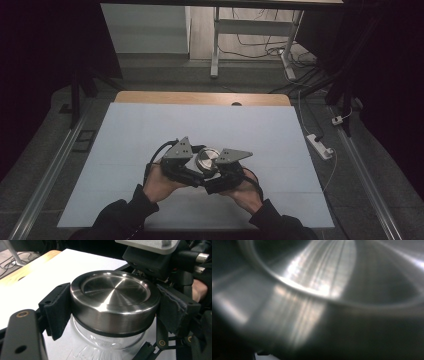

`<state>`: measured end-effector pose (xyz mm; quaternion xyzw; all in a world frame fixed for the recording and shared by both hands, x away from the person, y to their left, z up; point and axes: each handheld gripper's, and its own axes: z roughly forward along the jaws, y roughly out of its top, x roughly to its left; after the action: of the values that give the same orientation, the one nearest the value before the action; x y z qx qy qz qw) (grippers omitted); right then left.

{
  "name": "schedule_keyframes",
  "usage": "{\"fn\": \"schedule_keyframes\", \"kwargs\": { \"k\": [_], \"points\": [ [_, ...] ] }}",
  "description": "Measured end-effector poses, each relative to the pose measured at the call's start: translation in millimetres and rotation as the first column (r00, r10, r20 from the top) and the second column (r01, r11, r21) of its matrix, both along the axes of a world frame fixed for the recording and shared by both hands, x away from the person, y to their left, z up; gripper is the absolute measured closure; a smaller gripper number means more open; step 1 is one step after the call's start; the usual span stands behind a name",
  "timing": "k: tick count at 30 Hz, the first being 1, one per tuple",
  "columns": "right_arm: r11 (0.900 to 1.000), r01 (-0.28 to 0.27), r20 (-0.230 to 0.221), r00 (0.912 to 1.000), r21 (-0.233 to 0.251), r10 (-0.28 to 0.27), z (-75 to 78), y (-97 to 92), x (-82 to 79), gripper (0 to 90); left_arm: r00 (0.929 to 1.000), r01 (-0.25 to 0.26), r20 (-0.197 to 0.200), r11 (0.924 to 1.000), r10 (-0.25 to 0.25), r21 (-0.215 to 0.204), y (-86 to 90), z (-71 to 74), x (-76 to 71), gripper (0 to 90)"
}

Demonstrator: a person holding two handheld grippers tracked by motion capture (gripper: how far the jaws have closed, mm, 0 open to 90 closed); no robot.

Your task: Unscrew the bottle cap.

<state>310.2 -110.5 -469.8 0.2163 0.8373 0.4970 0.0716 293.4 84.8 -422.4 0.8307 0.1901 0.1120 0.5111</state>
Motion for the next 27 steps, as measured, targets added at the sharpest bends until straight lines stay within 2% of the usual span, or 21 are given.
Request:
{"fn": "schedule_keyframes", "kwargs": {
  "k": [15, 17, 27],
  "points": [
    [0.9997, -0.016, 0.011, 0.9998, 0.020, 0.016, 1.3, -1.0, -1.1, 15.2, 0.9995, -0.007, 0.029, 0.9996, 0.008, -0.028, 7.0, 10.4, -3.2, 19.1],
    [0.9996, -0.014, 0.011, 0.9999, 0.023, 0.013, 1.3, -2.2, 0.0, 15.2, 0.9998, -0.004, 0.021, 0.9992, 0.005, -0.039, 10.4, 12.4, -2.0, 19.0],
    [0.9998, -0.004, 0.019, 0.9998, 0.020, 0.004, 1.8, -6.3, 2.8, 15.2, 0.9996, -0.010, 0.028, 0.9992, 0.011, -0.039, 19.4, 17.7, -2.7, 19.0]
  ]
}}
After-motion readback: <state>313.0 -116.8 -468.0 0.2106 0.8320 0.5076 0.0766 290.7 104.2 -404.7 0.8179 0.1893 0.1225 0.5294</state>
